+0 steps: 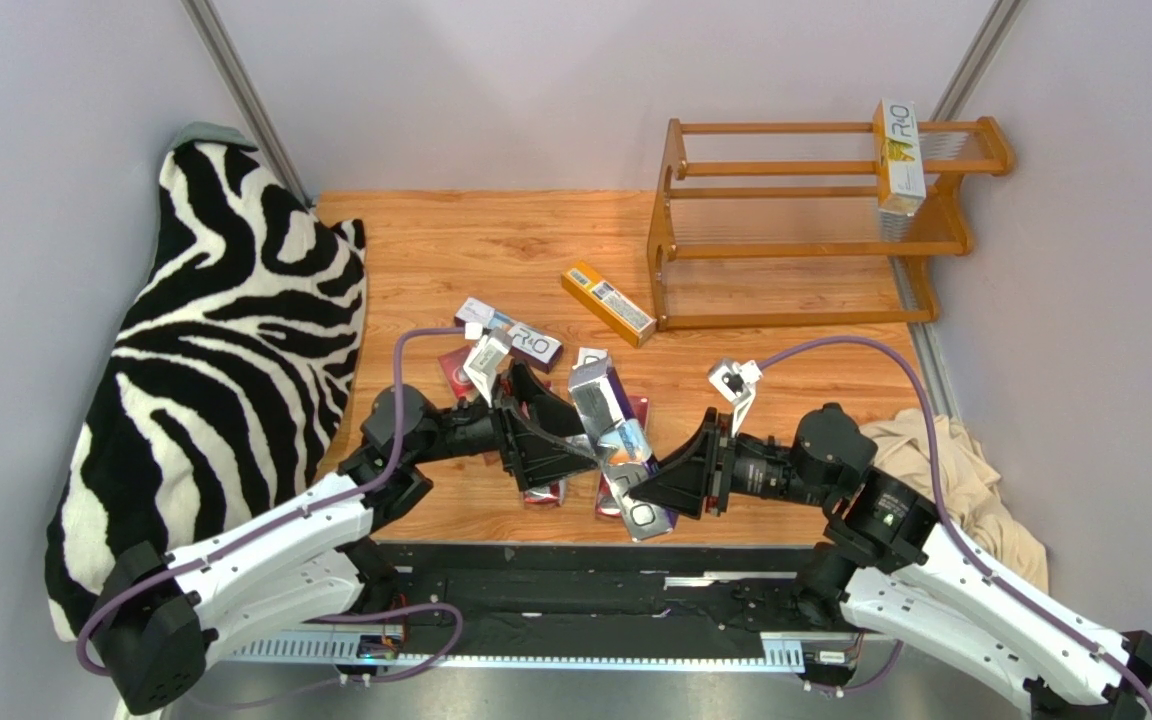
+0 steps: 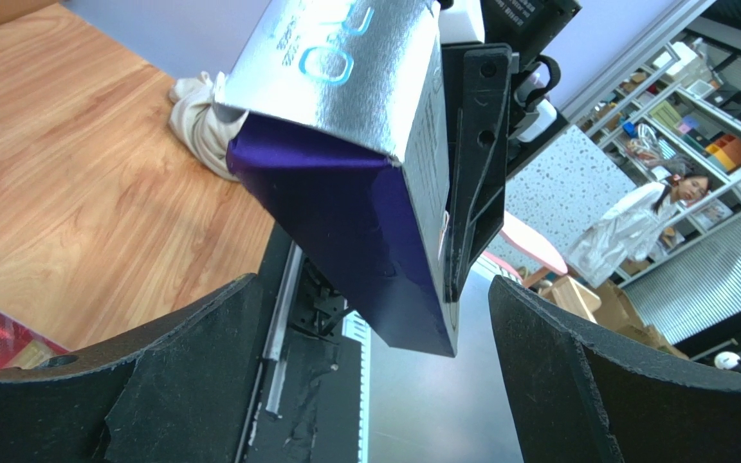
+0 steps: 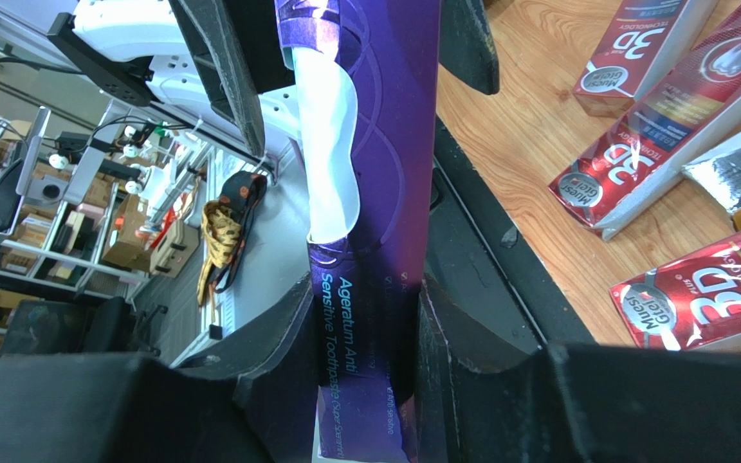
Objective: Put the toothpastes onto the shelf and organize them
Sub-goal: Place the toothpaste at the center of the board.
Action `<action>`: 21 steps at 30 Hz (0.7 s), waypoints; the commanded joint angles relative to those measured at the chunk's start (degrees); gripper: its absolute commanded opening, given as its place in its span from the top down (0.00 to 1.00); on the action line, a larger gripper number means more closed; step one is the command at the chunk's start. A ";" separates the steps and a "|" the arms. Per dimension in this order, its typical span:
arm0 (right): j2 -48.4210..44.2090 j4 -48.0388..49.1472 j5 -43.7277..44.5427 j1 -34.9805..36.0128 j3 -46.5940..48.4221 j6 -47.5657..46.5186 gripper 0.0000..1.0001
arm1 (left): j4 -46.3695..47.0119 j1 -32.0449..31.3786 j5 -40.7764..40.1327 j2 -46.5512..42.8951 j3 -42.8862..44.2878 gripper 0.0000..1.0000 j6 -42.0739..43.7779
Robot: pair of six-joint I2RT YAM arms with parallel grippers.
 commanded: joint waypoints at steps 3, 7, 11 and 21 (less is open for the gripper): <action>-0.68 5.61 -1.40 0.79 0.13 1.12 0.73 | 9.11 -0.34 2.41 2.10 1.31 0.05 -2.55; -0.77 6.57 -1.40 1.23 -0.31 1.56 0.72 | 9.54 -0.95 2.23 3.59 1.84 0.06 -2.64; -0.60 6.93 -1.14 1.67 -0.84 1.74 0.72 | 10.25 -1.57 2.14 5.17 2.02 0.07 -2.73; -1.48 -2.54 10.09 1.93 1.70 1.21 0.73 | 2.02 -1.92 -1.10 2.90 1.32 0.05 1.12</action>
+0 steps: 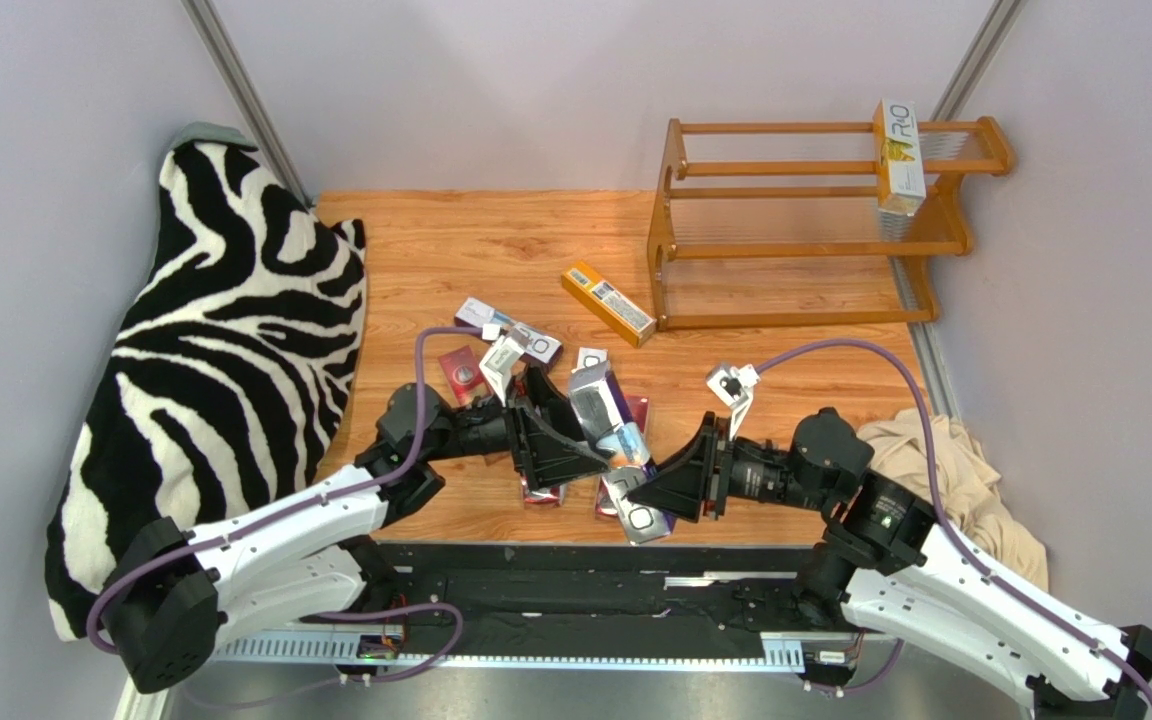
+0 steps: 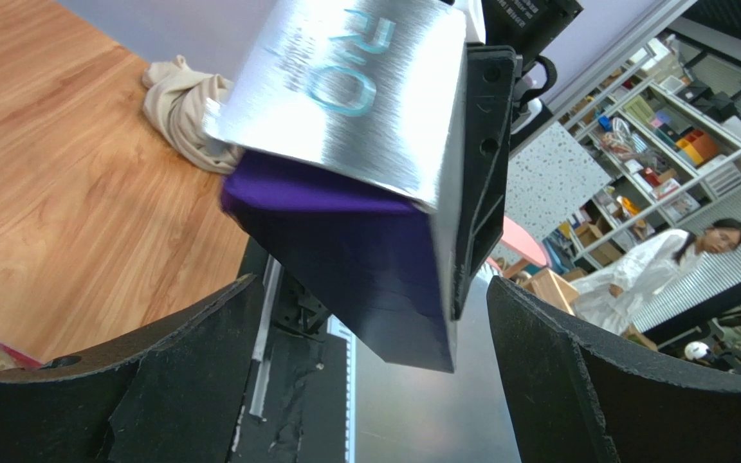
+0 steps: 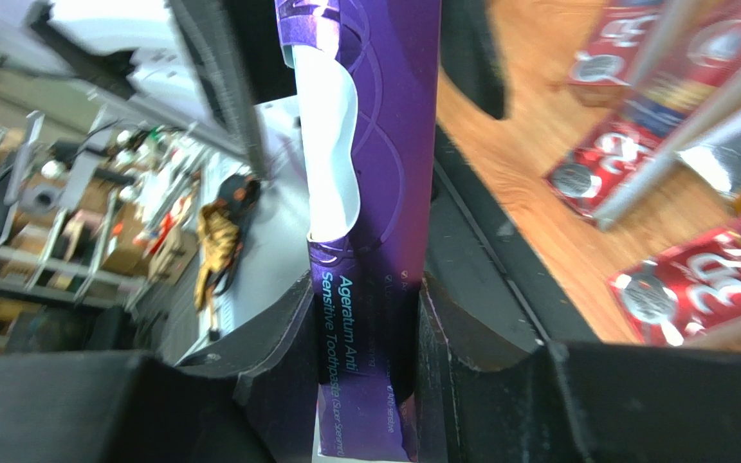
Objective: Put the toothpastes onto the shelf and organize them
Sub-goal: Place the toothpaste at the center of the board.
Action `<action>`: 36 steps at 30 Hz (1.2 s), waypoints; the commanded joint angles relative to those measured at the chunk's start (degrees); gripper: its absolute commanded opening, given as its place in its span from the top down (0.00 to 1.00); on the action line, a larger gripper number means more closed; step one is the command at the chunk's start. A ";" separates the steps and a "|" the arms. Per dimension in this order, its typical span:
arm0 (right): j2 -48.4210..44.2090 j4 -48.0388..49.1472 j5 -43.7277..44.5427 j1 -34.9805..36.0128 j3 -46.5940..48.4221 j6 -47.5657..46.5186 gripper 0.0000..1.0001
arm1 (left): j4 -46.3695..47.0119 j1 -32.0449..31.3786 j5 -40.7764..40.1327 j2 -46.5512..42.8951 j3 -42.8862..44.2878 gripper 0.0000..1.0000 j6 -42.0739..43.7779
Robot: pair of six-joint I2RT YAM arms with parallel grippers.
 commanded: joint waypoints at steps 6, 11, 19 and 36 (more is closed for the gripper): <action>1.24 -23.77 35.93 0.45 5.12 5.10 0.73 | -38.90 -0.21 -27.70 -13.08 1.47 0.01 11.19; 10.00 -31.16 48.87 0.36 3.35 9.76 0.71 | -58.24 -0.30 -46.09 -16.61 4.01 0.01 10.22; 25.85 -28.62 51.52 0.36 2.30 13.01 0.63 | -59.95 -0.22 -47.25 -5.31 10.16 0.02 13.56; 21.74 -26.15 46.77 0.45 -1.39 13.28 0.26 | -65.22 -0.21 -46.37 38.65 43.03 0.11 22.00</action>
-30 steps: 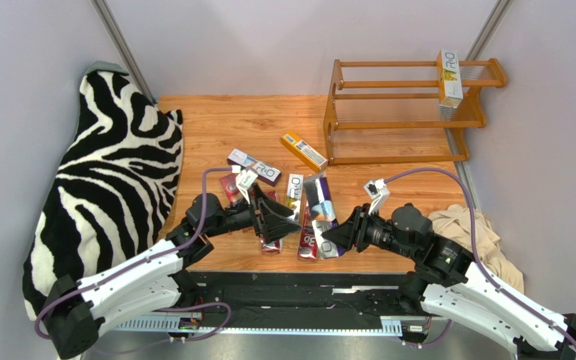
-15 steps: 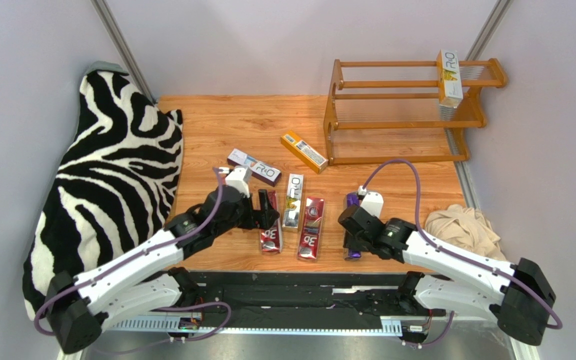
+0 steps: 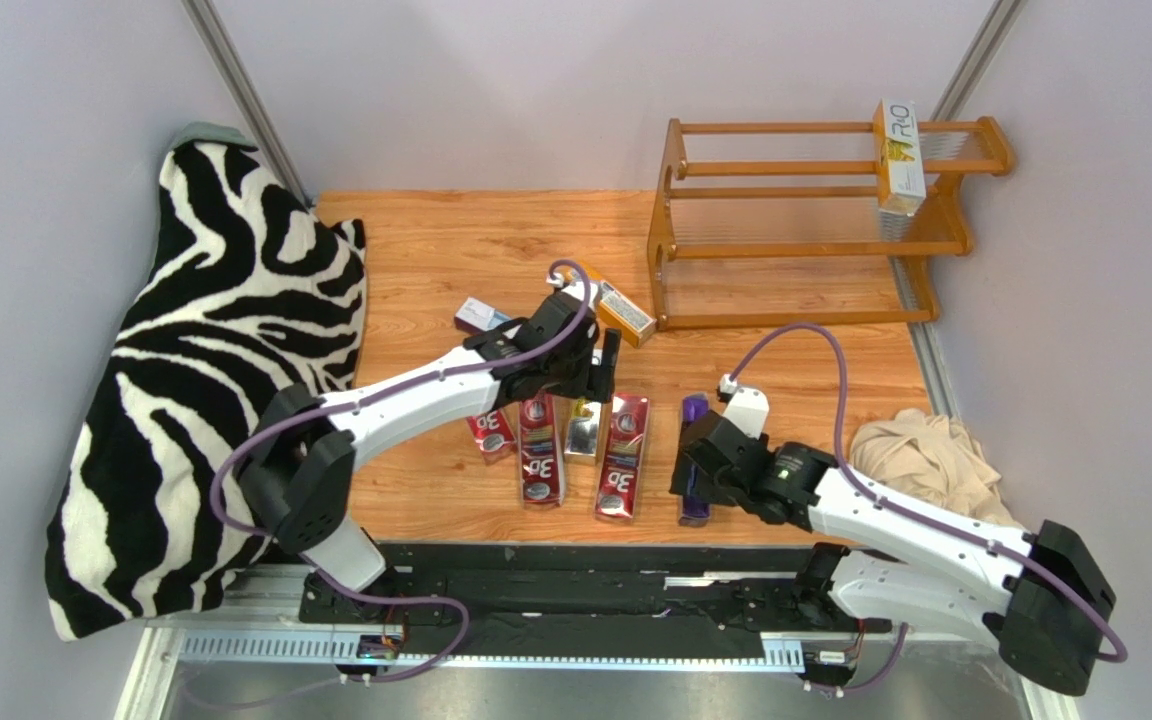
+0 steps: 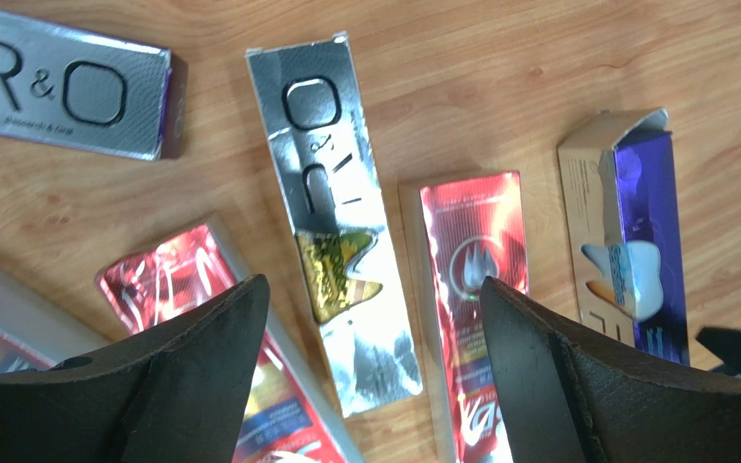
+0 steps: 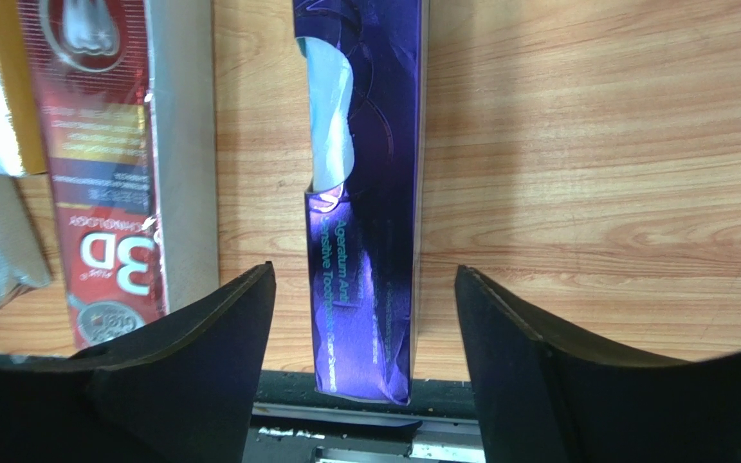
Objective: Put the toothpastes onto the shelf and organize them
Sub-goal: Place the toothpaste at the center of the board, then move the toothpaste to the center of the board.
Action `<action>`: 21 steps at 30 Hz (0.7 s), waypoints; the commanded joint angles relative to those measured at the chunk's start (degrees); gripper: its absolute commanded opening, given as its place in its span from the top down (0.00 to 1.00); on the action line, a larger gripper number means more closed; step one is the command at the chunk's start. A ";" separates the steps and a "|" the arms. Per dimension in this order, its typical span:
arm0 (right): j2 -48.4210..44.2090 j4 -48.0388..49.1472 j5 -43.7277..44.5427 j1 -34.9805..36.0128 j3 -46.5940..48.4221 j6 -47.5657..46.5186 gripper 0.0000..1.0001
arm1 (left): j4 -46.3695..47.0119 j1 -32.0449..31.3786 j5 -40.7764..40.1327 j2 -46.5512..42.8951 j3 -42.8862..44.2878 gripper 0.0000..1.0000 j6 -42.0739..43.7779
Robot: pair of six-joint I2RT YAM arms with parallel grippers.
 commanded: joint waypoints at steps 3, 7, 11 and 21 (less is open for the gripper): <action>-11.03 0.33 0.15 0.47 -1.37 0.43 0.22 | -1.98 -0.15 0.63 9.52 8.23 0.12 3.36; -17.36 -1.07 -0.03 0.38 -2.16 0.08 0.21 | -2.61 -0.15 -0.34 13.23 10.96 0.15 3.09; -21.59 -3.10 0.15 0.38 -2.69 -0.01 0.21 | -1.38 -0.15 -2.36 14.11 10.17 0.15 2.30; -21.95 -2.22 -1.17 0.38 -3.31 -0.27 0.21 | -3.31 -0.15 -3.86 22.63 13.60 0.20 2.48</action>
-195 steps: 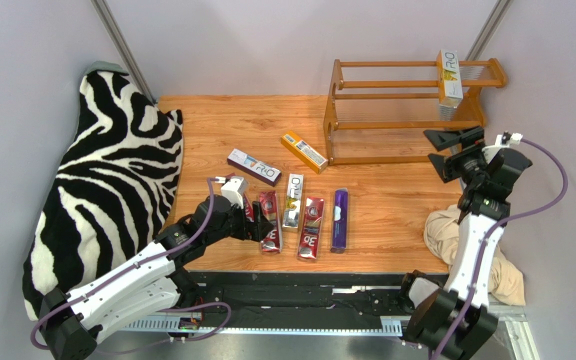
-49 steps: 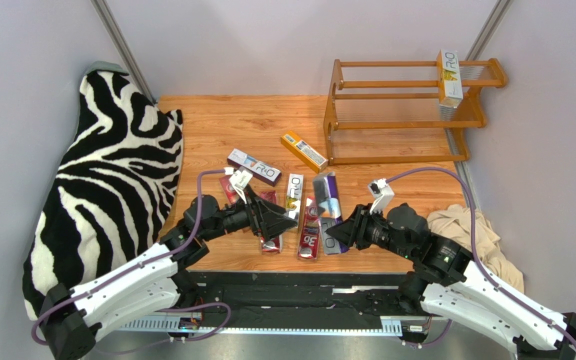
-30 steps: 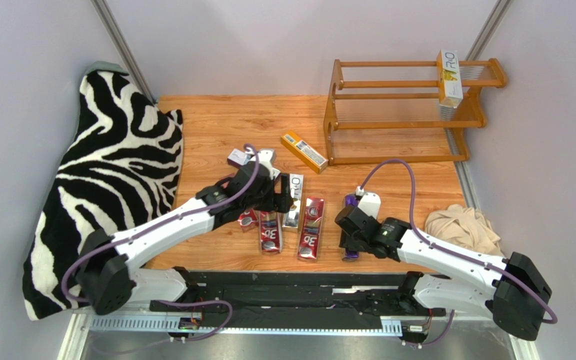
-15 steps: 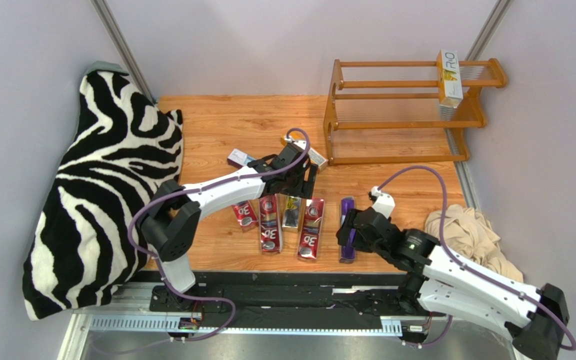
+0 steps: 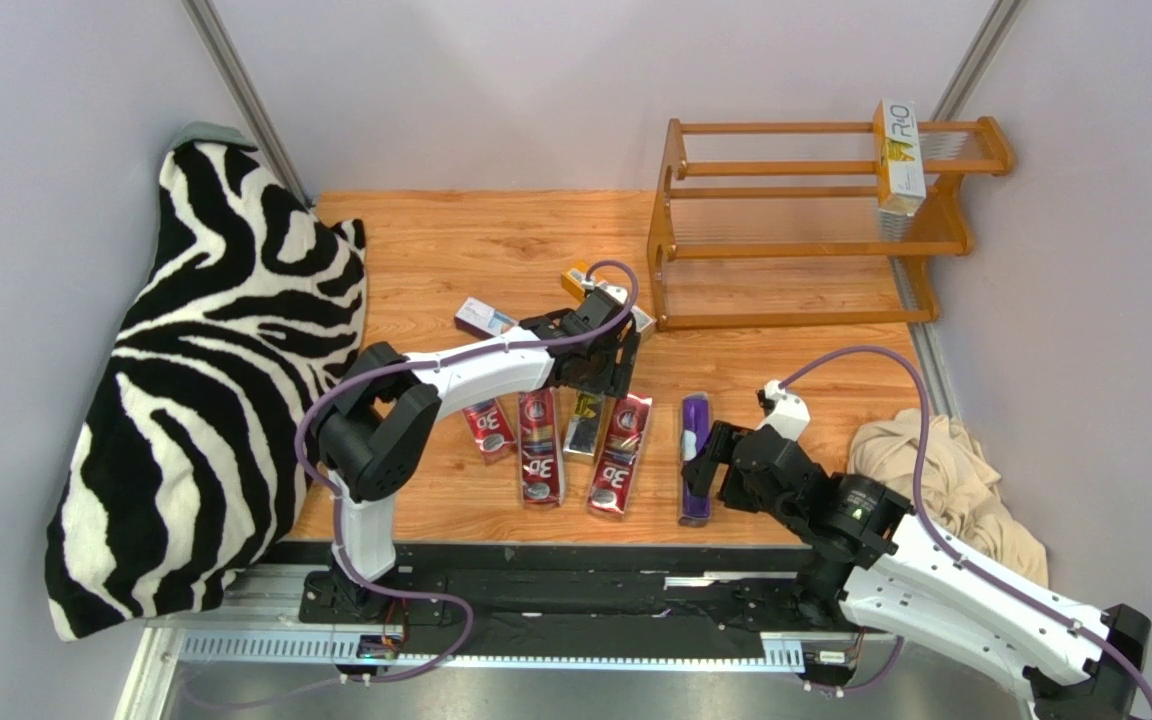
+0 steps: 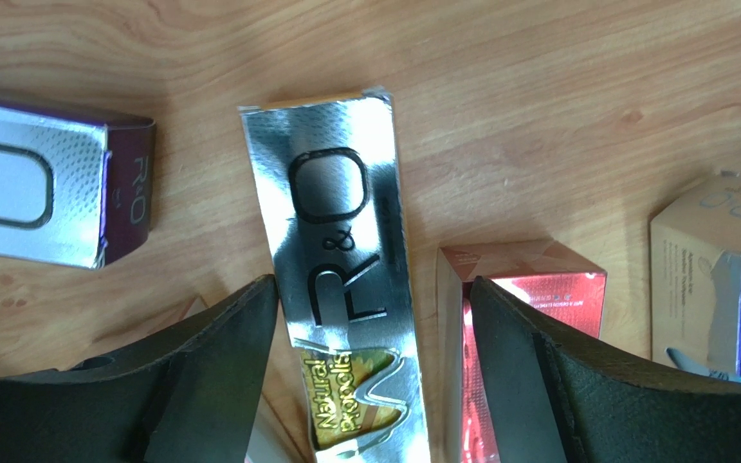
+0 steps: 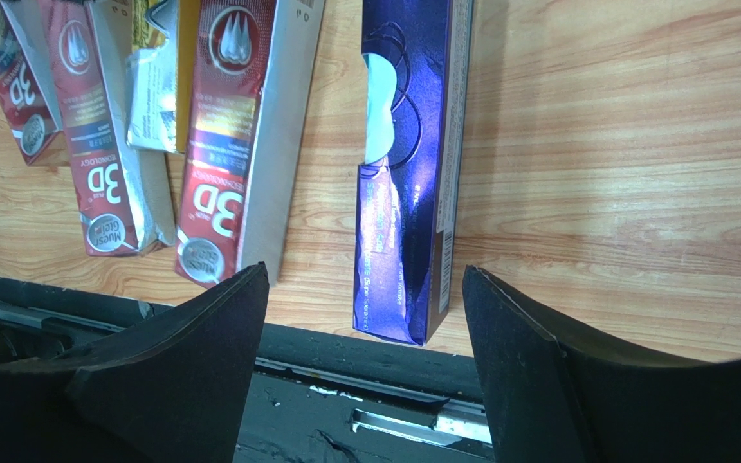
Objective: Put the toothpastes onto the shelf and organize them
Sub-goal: Move the toothpaste to the center of the board.
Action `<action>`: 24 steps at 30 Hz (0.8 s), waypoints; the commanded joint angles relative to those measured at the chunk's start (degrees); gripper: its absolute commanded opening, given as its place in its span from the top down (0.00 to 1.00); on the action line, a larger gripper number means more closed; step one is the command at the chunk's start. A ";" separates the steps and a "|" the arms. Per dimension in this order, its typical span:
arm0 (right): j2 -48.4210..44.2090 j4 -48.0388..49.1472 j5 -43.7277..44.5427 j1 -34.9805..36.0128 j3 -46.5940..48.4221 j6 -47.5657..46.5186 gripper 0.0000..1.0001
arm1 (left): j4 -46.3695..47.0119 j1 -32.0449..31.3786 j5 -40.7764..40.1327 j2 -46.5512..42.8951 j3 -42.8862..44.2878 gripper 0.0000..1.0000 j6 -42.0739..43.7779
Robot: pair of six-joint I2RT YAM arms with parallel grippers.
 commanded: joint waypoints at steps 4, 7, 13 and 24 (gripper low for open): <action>1.40 1.80 -0.60 0.36 0.56 -0.87 0.22 | -0.60 -0.15 -1.50 5.29 0.84 0.31 0.16; 1.75 2.07 -1.04 0.27 1.00 -1.22 0.22 | -0.77 -0.15 -2.81 5.12 0.31 0.28 -0.28; 1.32 2.16 -1.48 0.36 1.27 -1.75 0.22 | 3.52 -0.15 -4.13 -0.41 -4.17 0.17 -0.28; 1.84 3.74 -2.54 0.36 0.03 -2.01 0.22 | 6.00 -0.15 -5.63 -4.65 -5.42 0.15 1.30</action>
